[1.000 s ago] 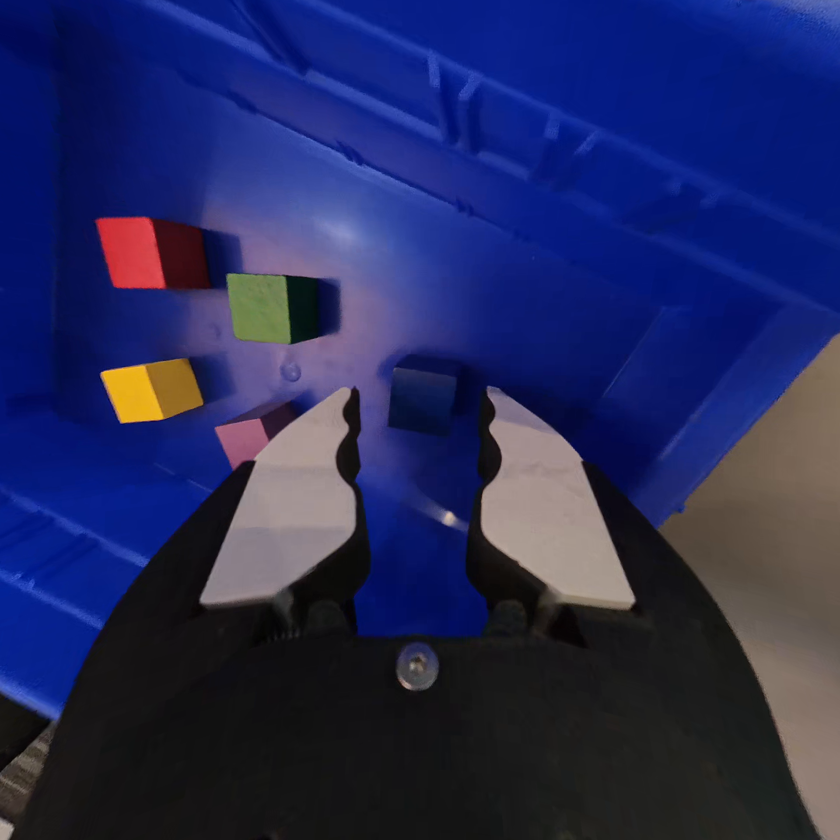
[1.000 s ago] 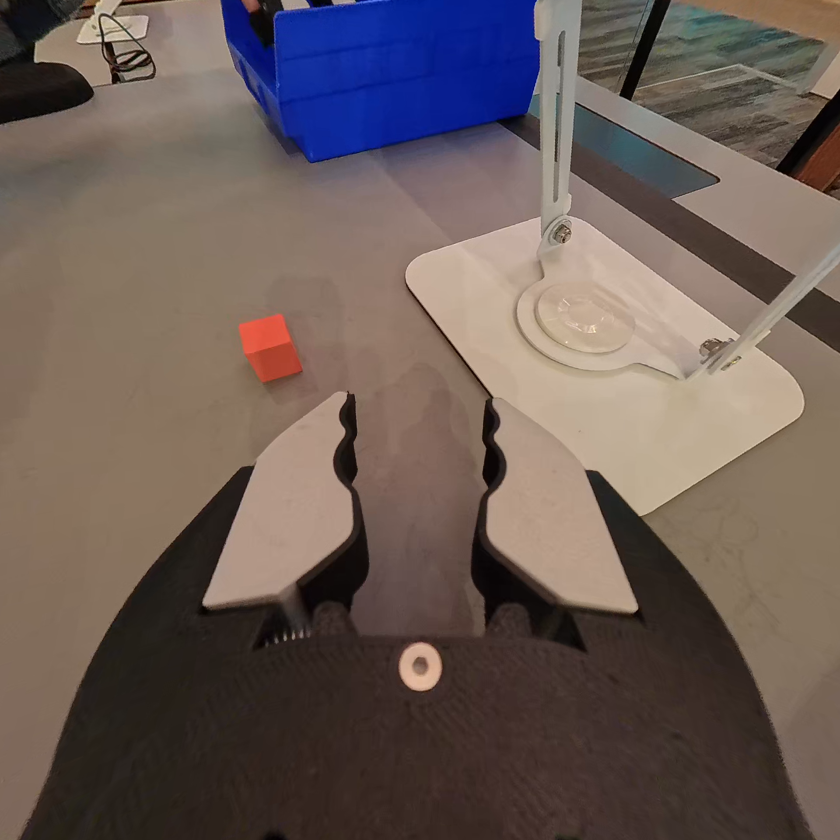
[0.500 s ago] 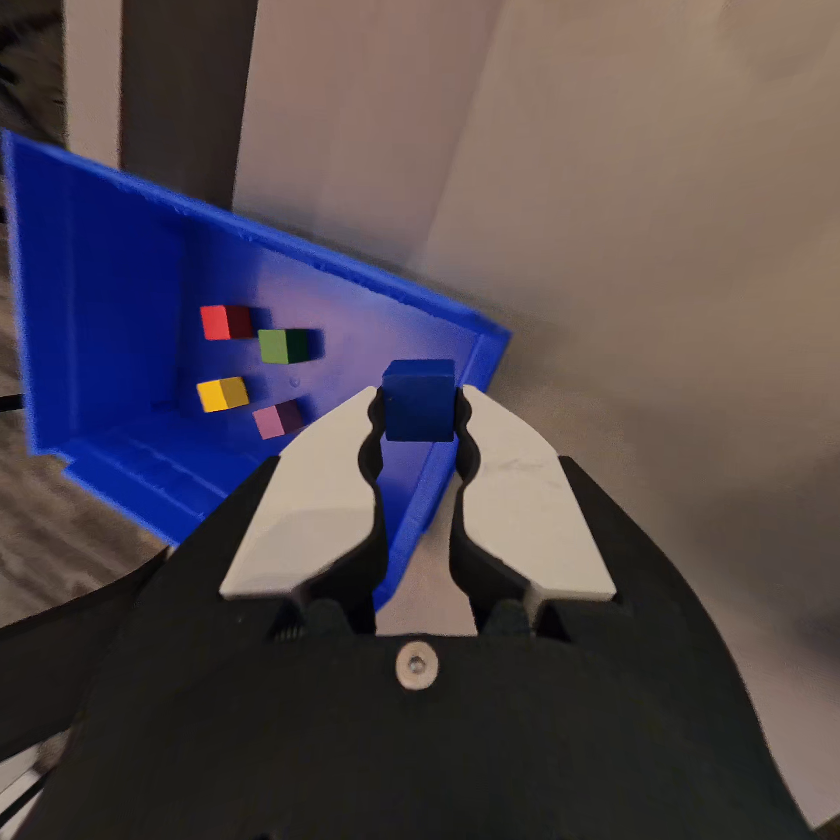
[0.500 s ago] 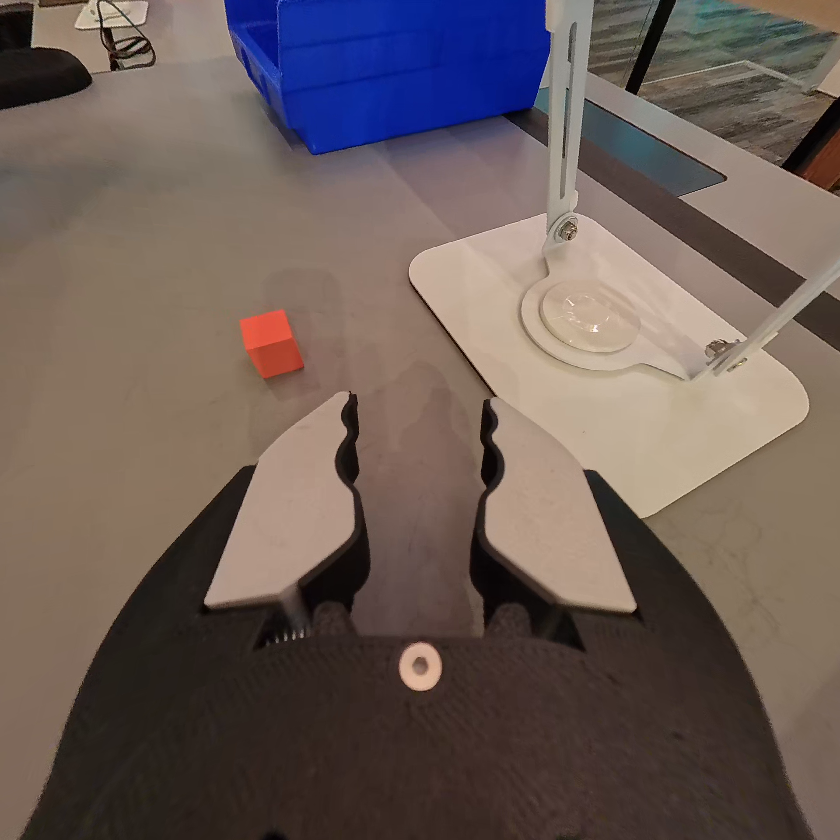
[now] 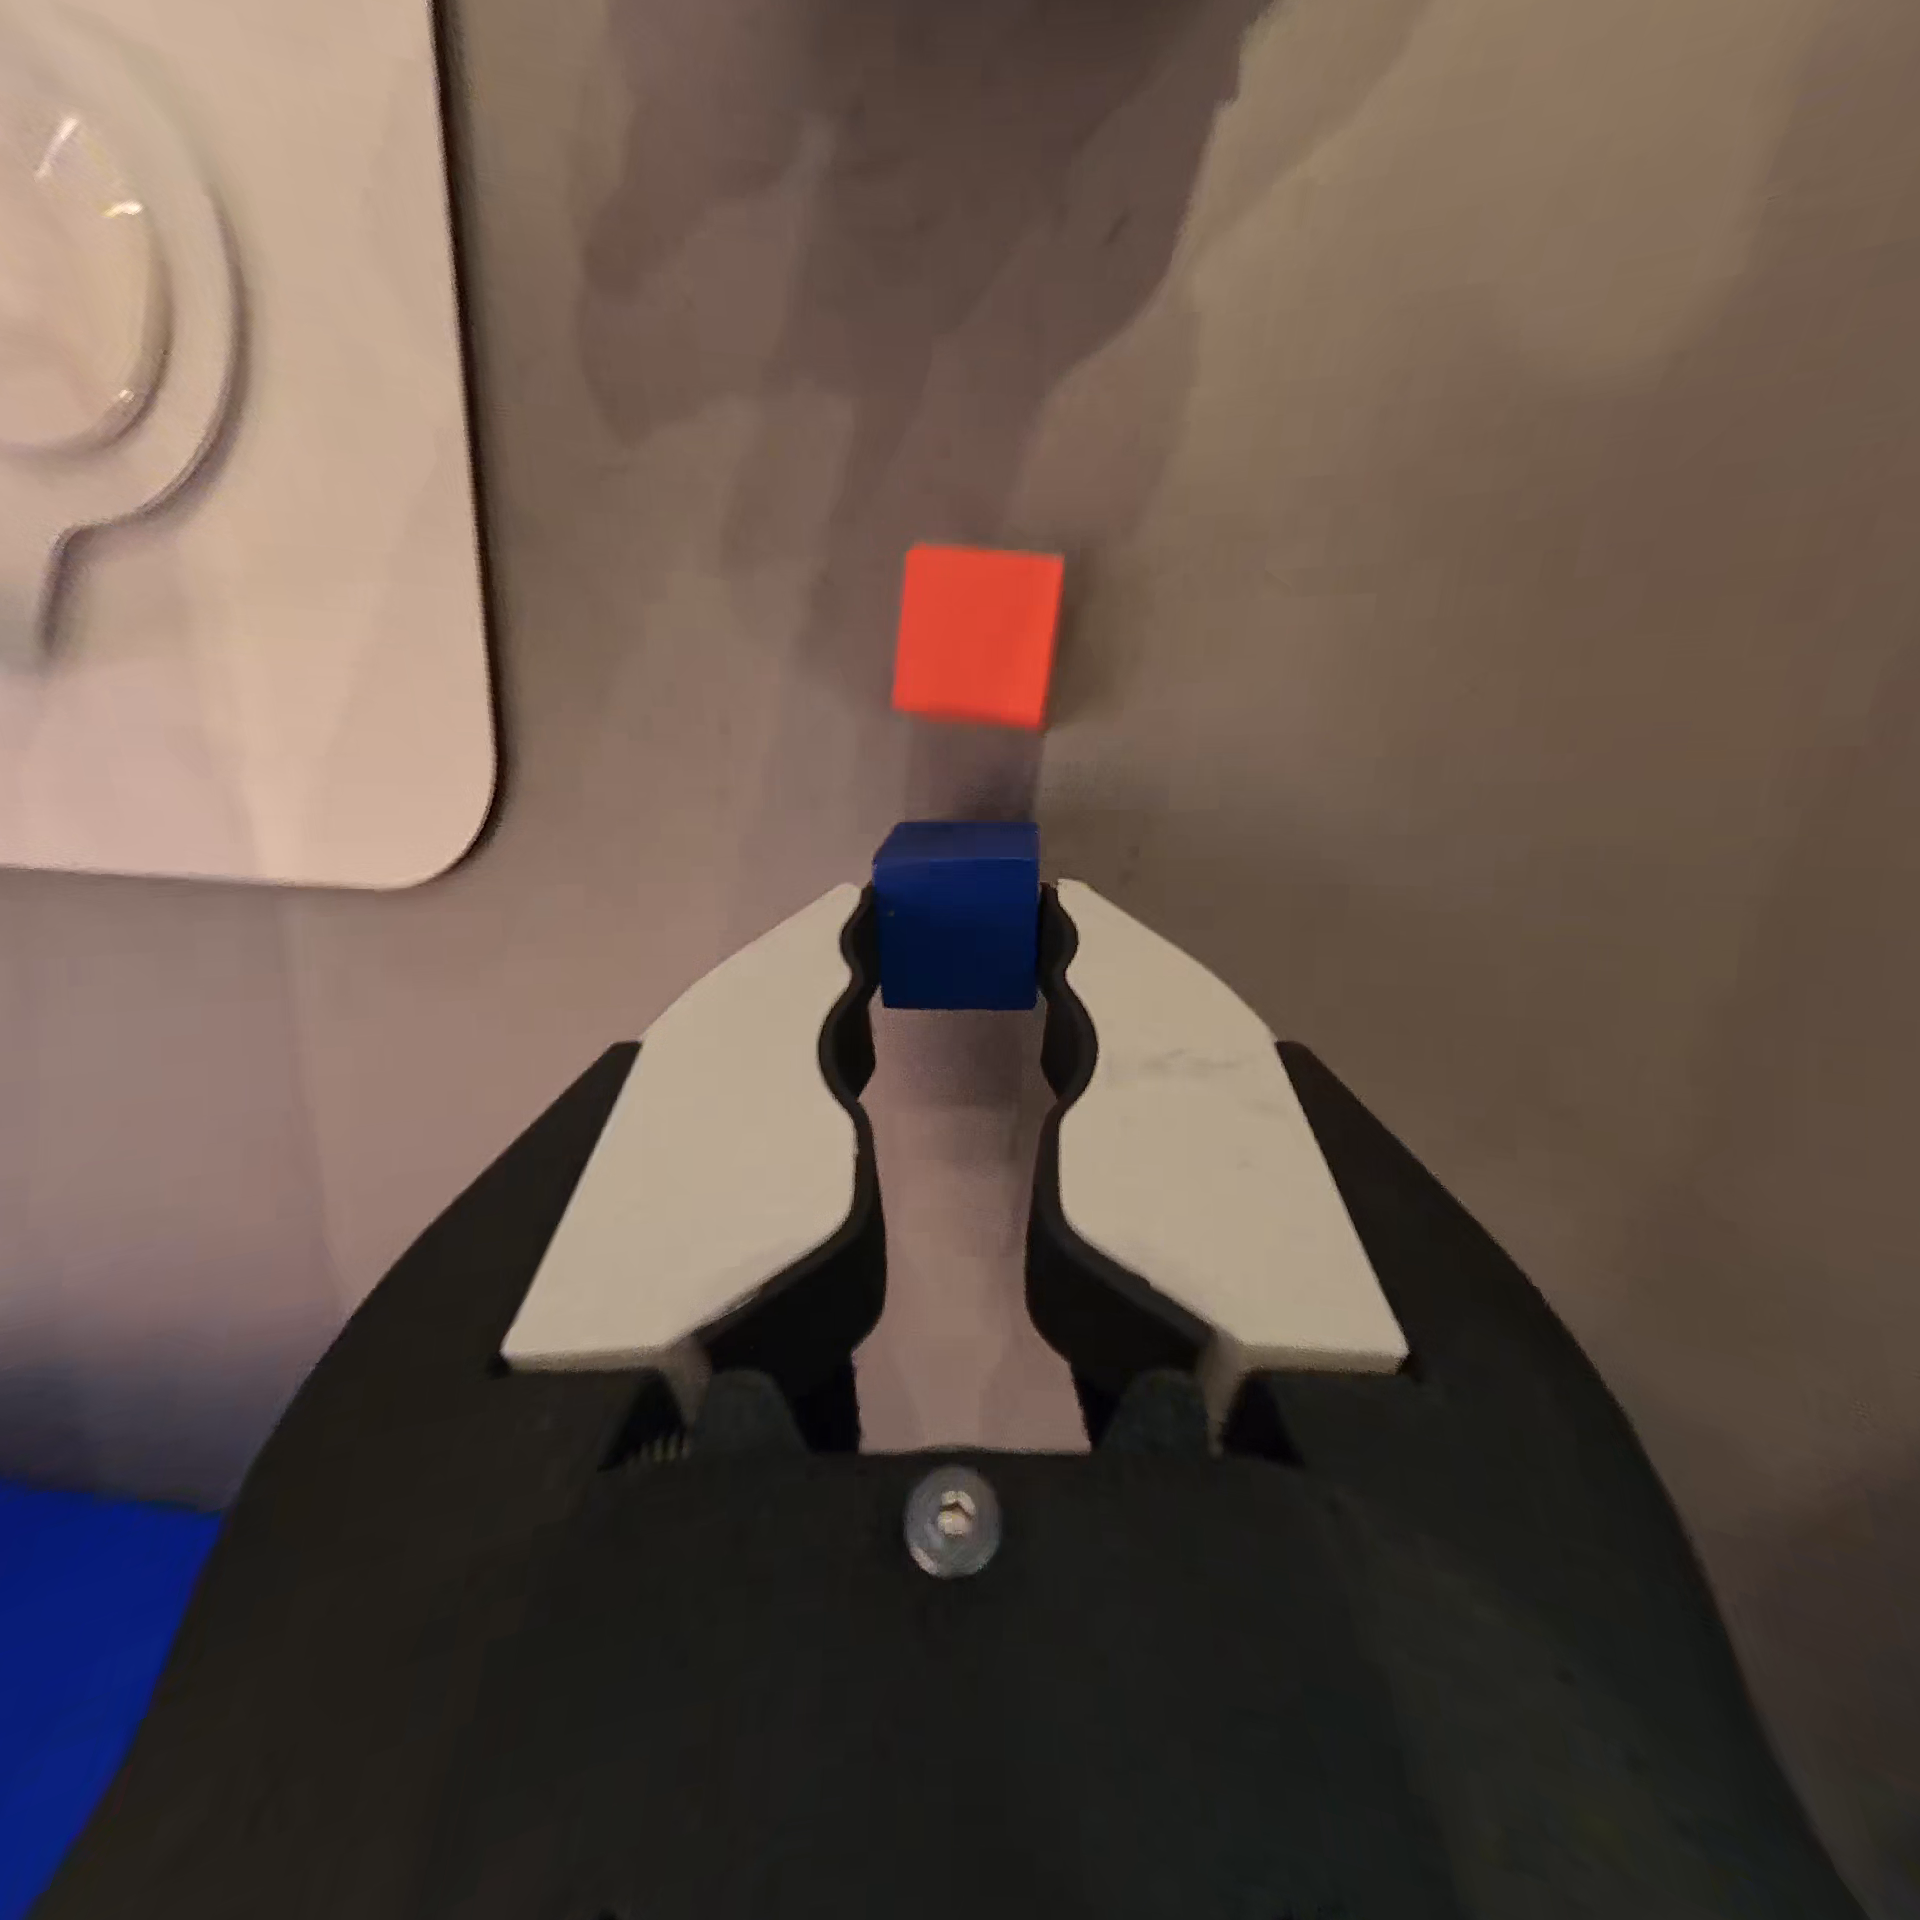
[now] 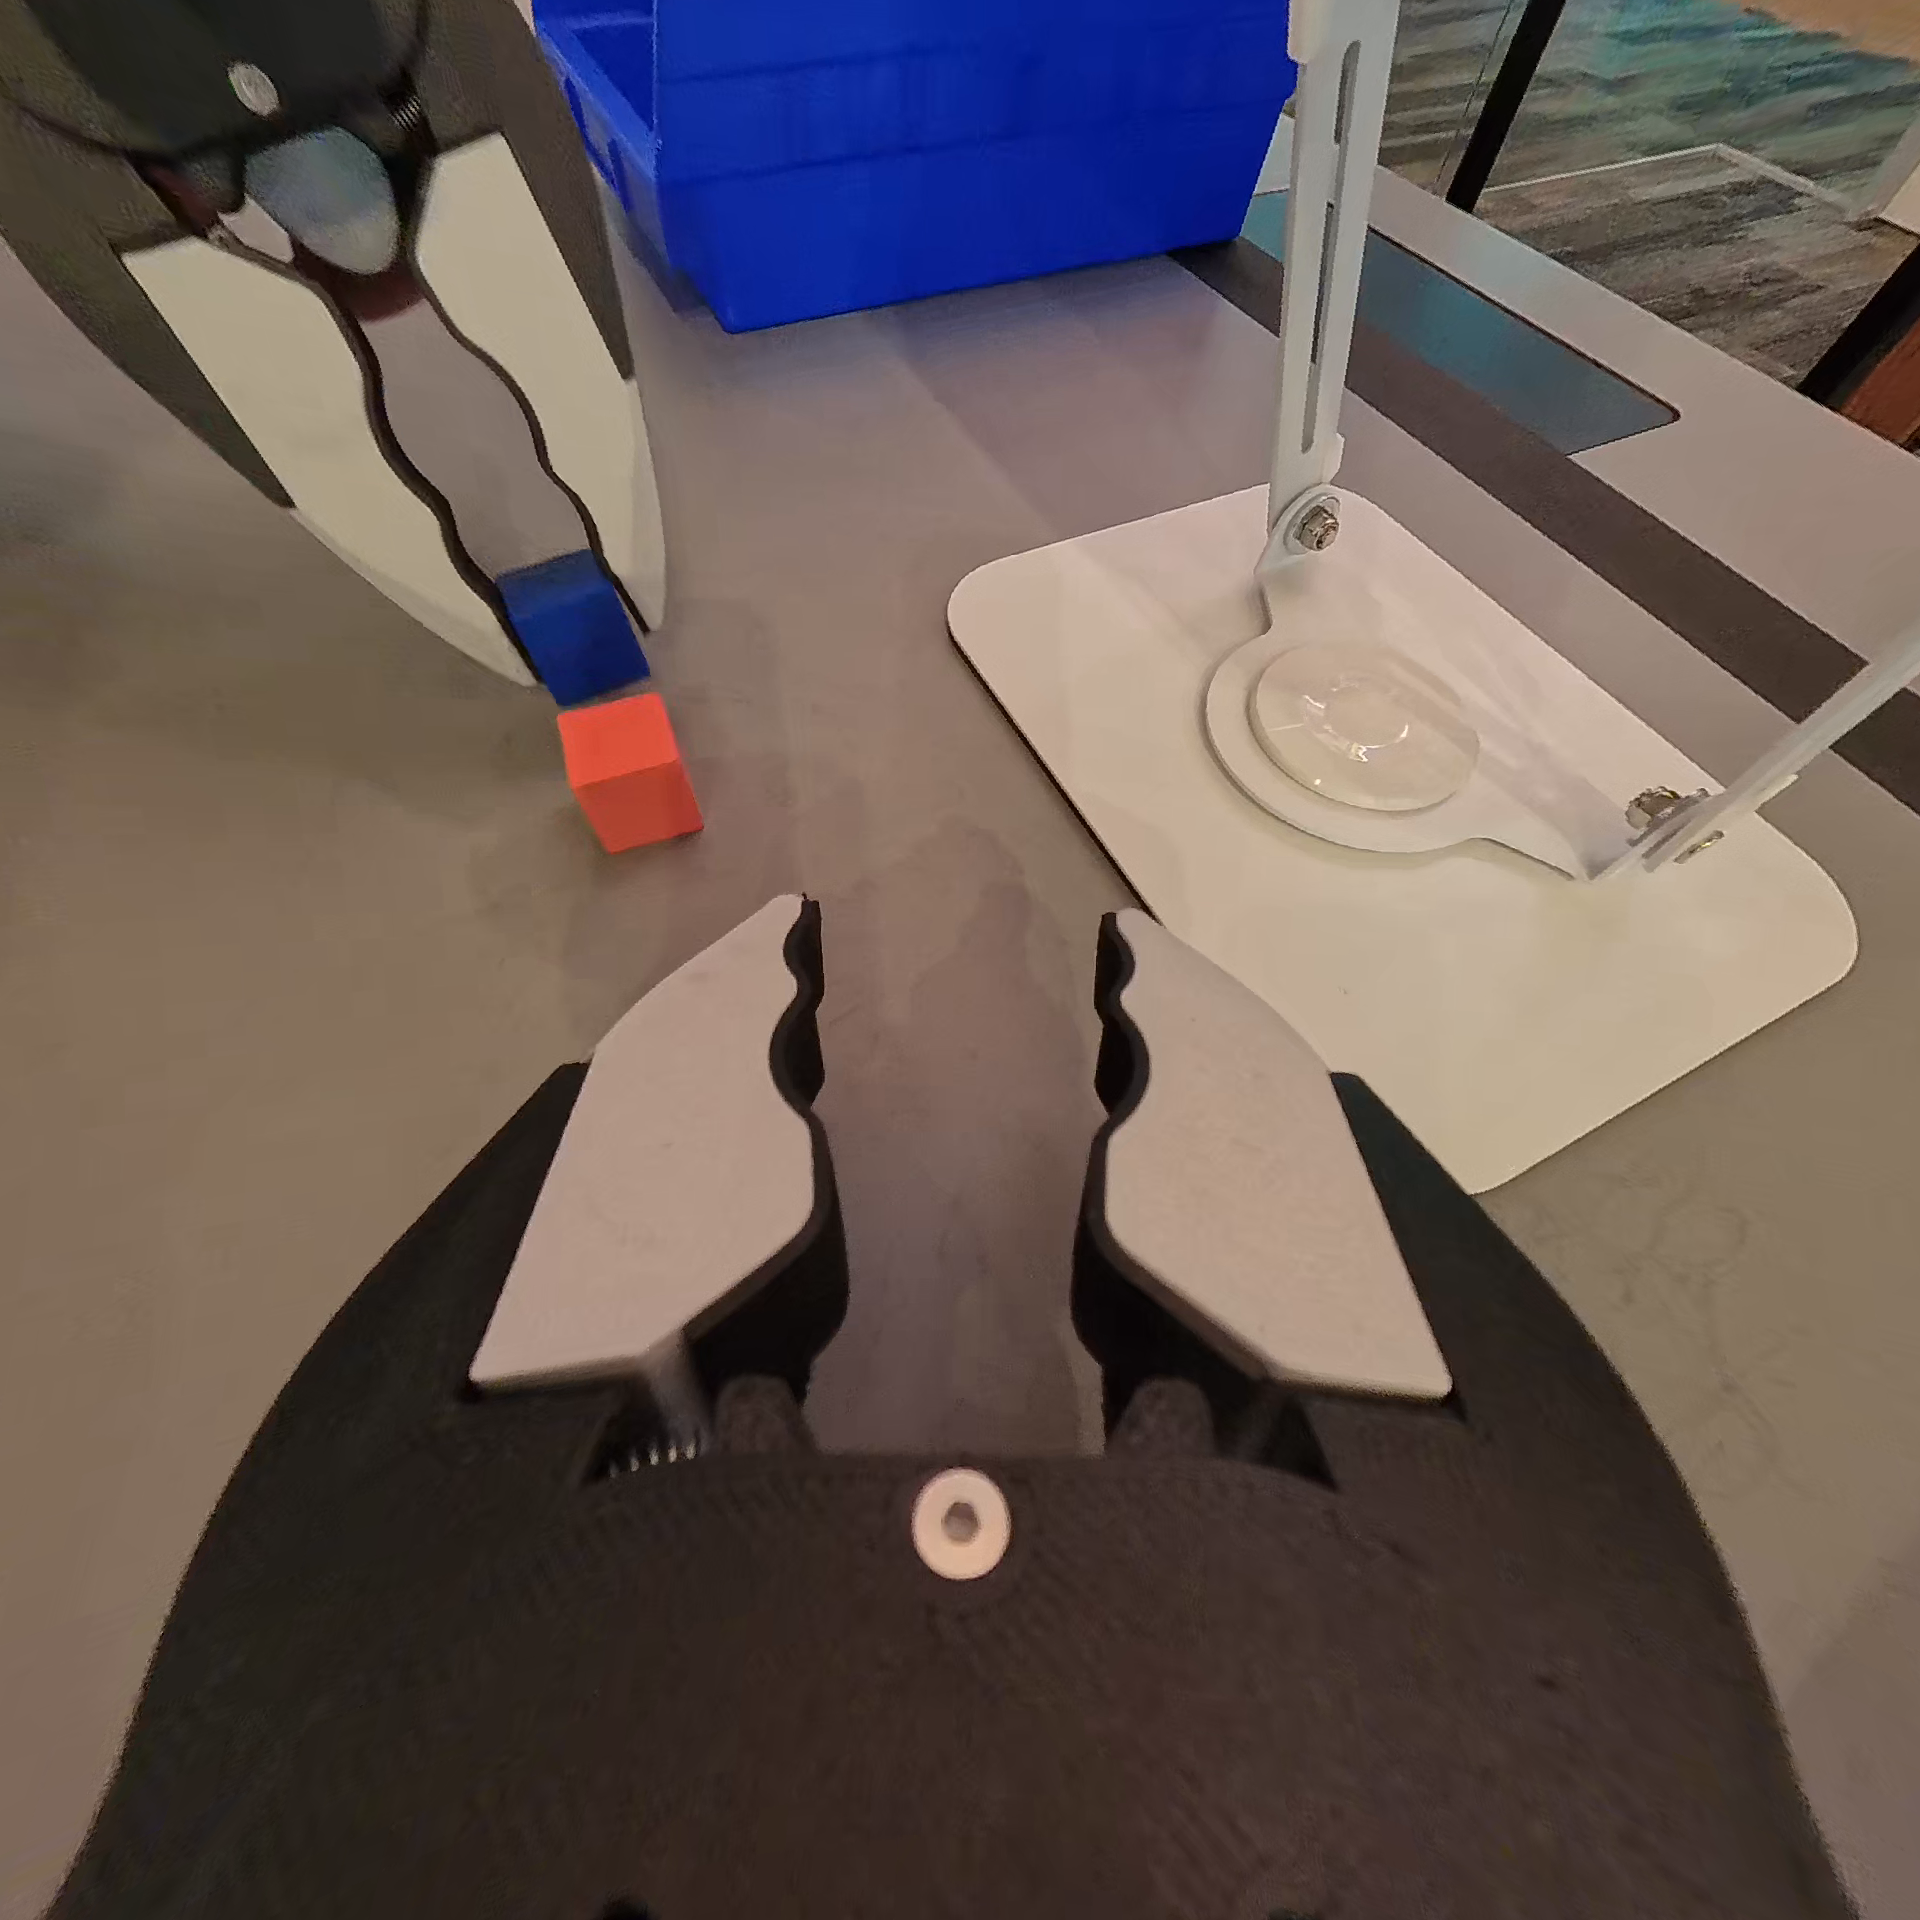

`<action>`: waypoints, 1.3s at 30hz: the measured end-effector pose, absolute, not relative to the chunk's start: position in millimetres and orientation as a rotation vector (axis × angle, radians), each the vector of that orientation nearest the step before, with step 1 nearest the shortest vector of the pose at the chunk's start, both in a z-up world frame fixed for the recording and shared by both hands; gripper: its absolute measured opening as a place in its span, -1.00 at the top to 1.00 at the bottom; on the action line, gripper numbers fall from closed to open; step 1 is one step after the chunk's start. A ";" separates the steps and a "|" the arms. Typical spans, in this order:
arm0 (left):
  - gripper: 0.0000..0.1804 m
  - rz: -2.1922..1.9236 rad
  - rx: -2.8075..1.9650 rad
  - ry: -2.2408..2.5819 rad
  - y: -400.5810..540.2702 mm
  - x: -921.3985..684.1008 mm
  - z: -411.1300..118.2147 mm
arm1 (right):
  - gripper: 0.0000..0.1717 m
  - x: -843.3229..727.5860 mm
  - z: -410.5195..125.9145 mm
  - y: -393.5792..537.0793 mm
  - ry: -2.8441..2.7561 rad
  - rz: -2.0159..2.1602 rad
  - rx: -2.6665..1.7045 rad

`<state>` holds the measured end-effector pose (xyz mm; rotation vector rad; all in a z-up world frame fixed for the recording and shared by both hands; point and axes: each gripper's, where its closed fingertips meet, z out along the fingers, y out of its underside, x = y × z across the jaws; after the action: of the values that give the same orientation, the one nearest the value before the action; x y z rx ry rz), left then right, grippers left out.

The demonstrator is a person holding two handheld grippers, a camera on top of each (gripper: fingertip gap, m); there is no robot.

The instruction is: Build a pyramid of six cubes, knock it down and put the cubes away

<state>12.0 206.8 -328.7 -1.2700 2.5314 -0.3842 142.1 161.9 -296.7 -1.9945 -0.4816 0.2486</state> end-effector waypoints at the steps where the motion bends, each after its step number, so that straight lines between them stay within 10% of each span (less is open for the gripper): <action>1: 0.69 -0.380 -1.267 2.535 205.3 16.2 -332.4 | 0.41 141.8 -297.1 161.8 -0.485 0.248 -1.996; 27: 0.68 -0.466 -1.204 2.620 179.0 39.4 -345.0 | 0.43 137.7 -301.0 160.8 -0.522 0.242 -2.012; 33: 0.27 -0.459 -1.204 2.553 186.0 44.0 -340.1 | 0.43 137.2 -300.7 160.5 -0.525 0.242 -2.010; 39: 0.33 -0.393 -1.202 2.304 235.4 20.9 -271.0 | 0.43 137.3 -299.9 160.2 -0.521 0.250 -2.006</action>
<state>20.9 235.4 -271.0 -1.2020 2.3040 -0.3933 137.3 160.2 -299.9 -2.0059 -0.5214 0.2498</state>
